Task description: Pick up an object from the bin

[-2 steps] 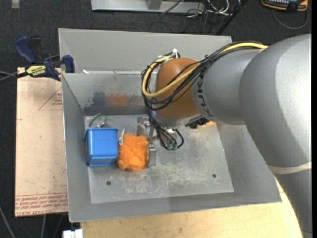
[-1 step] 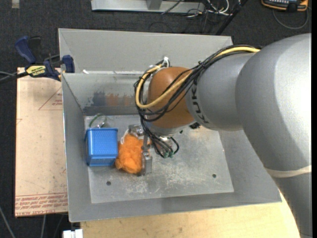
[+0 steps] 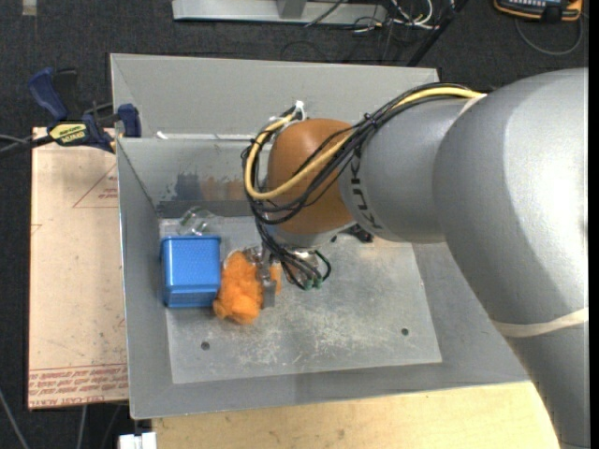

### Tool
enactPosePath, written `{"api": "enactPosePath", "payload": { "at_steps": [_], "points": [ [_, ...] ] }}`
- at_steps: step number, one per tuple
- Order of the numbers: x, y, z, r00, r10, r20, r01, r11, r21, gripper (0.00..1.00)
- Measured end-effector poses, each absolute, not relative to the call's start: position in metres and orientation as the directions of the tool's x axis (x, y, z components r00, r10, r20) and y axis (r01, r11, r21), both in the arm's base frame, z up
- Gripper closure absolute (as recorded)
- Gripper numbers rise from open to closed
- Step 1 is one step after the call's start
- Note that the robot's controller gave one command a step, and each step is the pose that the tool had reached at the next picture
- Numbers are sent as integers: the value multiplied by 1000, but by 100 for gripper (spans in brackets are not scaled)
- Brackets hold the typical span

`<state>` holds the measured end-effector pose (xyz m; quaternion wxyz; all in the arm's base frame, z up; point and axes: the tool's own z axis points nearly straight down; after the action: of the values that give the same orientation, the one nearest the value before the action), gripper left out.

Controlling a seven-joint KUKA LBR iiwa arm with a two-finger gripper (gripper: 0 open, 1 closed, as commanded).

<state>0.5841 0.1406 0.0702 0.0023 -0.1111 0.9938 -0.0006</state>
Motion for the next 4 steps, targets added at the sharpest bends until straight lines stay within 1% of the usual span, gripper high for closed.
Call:
{"api": "enactPosePath", "payload": {
  "at_steps": [1, 2, 3, 4],
  "points": [
    [584, 140, 70, -975, -220, -5, -220, 975, -1, 100],
    [594, 142, 169, -968, -251, -8, -251, 968, -1, 100],
    [594, 142, 169, -968, -251, -8, -251, 968, -1, 100],
    [624, 153, 133, -965, -261, -21, -261, 965, -2, 100]
  ]
}}
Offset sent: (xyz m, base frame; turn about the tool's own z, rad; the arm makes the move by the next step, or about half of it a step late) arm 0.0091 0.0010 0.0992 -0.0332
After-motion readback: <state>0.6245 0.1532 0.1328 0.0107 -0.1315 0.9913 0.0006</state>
